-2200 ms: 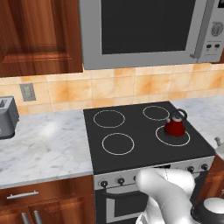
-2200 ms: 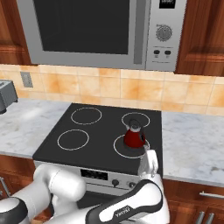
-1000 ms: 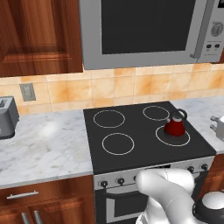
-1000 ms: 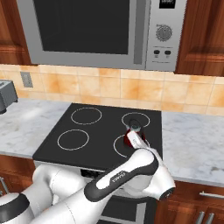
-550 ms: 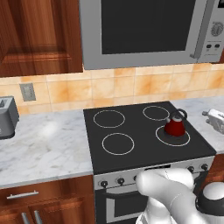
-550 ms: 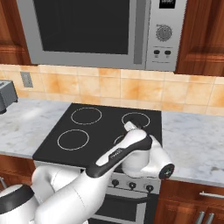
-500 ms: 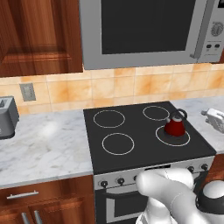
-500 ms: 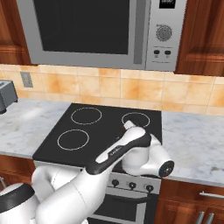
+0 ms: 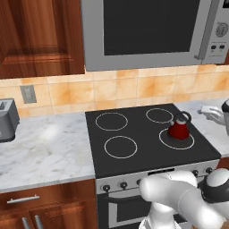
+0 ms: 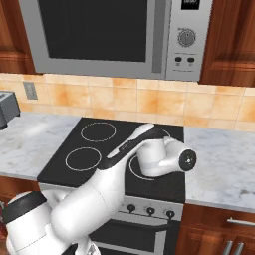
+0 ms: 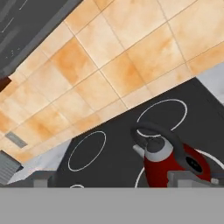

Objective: The kettle is done boiling. Turn off the stove, then wait for 300 timesteps before moving the kettle to the dining table.

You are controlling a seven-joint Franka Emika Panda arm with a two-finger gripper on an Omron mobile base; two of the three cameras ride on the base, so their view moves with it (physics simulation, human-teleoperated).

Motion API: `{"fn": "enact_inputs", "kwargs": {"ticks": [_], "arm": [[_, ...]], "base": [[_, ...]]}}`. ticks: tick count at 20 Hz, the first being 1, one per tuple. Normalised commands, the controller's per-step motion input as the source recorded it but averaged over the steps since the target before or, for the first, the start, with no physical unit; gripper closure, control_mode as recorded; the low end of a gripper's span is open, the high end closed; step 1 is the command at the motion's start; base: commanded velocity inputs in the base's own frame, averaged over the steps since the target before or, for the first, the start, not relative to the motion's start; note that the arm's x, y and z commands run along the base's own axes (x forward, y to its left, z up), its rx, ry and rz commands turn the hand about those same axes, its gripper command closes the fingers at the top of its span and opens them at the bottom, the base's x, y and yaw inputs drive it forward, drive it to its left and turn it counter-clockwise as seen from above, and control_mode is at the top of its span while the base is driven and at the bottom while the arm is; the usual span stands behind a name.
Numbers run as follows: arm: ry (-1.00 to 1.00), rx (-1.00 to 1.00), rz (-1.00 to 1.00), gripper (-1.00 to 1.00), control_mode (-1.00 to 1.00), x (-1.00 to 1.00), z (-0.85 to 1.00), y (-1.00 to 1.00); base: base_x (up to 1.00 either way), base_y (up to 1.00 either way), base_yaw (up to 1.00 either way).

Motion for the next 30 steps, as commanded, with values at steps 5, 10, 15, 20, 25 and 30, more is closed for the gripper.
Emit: {"fn": "enact_inputs", "kwargs": {"ticks": [5, 10, 15, 20, 25, 30], "arm": [[0.06, -0.15, 0.09, -1.00, -1.00, 0.26, 0.00, 0.00], [0.03, -0.14, 0.11, -1.00, -1.00, 0.26, 0.00, 0.00], [0.00, -0.13, 0.10, -1.00, -1.00, 0.23, 0.00, 0.03], [0.01, -0.11, 0.02, -1.00, -1.00, 0.08, -0.16, 0.02], [0.02, -0.10, 0.00, -1.00, -1.00, 0.10, -0.20, 0.00], [0.05, -0.07, 0.00, -1.00, -1.00, 0.24, -0.04, 0.00]], "base": [[0.00, 0.00, 0.00], [0.00, 0.00, 0.00], [0.00, 0.00, 0.00], [0.00, 0.00, 0.00], [0.00, 0.00, 0.00], [0.00, 0.00, 0.00]]}}
